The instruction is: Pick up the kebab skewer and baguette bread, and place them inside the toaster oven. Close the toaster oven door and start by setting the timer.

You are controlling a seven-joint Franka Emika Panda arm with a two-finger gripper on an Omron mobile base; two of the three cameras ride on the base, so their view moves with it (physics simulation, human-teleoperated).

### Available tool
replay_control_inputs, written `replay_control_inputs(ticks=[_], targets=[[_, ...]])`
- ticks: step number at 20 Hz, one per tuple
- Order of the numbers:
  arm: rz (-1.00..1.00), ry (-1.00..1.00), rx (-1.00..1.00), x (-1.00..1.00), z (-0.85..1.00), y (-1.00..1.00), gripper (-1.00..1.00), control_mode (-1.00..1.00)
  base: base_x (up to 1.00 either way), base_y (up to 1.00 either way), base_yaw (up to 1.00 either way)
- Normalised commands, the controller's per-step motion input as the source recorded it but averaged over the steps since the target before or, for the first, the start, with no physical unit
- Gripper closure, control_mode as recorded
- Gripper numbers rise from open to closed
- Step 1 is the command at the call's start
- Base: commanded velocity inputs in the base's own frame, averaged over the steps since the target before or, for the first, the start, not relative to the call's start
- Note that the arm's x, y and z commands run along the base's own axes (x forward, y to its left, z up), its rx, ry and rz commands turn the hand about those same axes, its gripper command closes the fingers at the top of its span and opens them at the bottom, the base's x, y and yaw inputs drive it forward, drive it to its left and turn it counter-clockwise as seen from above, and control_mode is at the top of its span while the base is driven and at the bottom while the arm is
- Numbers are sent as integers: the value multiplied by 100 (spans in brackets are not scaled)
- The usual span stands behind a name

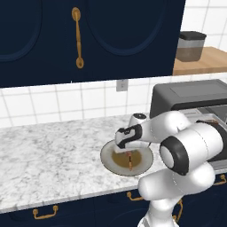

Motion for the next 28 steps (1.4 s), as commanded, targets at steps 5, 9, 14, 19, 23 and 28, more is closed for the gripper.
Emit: replay_control_inputs(ticks=[5, 9, 14, 19, 23, 28], targets=[[-19, -1, 4, -18, 32, -1, 100, -100, 0, 0, 0], [-21, -2, 3, -27, 42, 0, 100, -100, 0, 0, 0], [-25, -1, 3, -32, 38, -3, 100, -100, 0, 0, 0], [-23, -8, 3, -21, 45, -9, 100, -100, 0, 0, 0], [-15, -10, 4, -34, 50, -23, 100, -100, 0, 0, 0], [-12, -15, 3, -31, 45, -30, 100, -100, 0, 0, 0]])
